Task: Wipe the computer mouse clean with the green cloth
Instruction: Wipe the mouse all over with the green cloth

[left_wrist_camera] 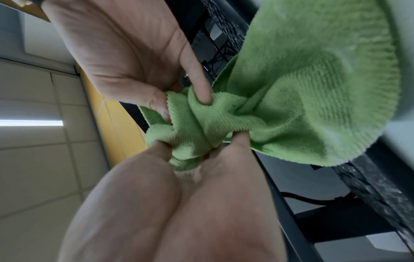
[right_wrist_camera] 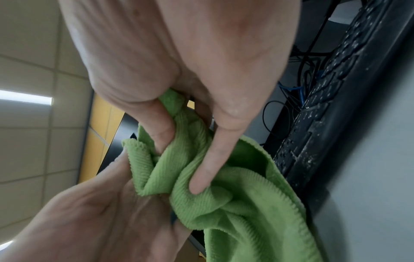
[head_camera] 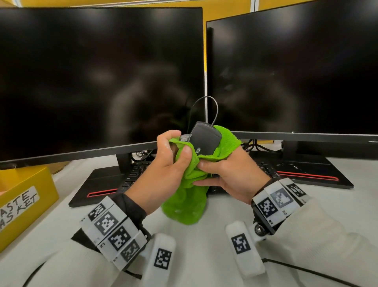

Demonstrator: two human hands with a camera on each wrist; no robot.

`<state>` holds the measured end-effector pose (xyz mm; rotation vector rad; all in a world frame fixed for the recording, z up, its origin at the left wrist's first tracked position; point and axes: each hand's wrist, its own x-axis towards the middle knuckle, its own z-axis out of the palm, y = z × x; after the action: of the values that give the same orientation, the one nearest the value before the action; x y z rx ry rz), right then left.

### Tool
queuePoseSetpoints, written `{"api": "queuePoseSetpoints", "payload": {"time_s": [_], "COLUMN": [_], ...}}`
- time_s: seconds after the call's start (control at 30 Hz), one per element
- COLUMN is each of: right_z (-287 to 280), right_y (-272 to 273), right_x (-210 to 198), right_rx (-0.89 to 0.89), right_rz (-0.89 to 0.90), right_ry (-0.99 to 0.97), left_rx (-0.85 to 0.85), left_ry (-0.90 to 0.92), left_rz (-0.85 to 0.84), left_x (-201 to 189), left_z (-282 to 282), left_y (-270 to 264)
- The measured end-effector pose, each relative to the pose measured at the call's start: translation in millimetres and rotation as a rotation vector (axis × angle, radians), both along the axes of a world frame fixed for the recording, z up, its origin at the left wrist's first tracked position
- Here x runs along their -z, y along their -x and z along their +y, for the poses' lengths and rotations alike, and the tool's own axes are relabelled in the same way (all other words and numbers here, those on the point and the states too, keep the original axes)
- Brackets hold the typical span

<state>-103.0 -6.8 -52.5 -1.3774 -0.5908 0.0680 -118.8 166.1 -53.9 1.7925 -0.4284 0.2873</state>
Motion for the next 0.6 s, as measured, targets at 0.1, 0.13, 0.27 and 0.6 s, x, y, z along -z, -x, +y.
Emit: {"api": "queuePoseSetpoints", "payload": {"time_s": [0.1, 0.13, 0.27, 0.6], "right_z": [3, 5, 10, 2], "right_y": [2, 3, 4, -1], "right_x": [0, -1, -5, -13], "right_rx": [-0.022, -0.033, 0.002, 0.281], "right_rz": [0.038, 0.067, 0.151, 0.108], "right_ry": [0.006, 0.002, -0.014, 0.094], "left_rx": [0.055, 0.056, -0.086, -0.338], "left_ry": [-0.131, -0.197, -0.377, -0.55], "left_rz": [-0.022, -0.071, -0.195, -0.217], "left_x": [1, -1, -2, -8], "left_z": [2, 3, 12, -1], "left_y": [-2, -2, -14, -6]}}
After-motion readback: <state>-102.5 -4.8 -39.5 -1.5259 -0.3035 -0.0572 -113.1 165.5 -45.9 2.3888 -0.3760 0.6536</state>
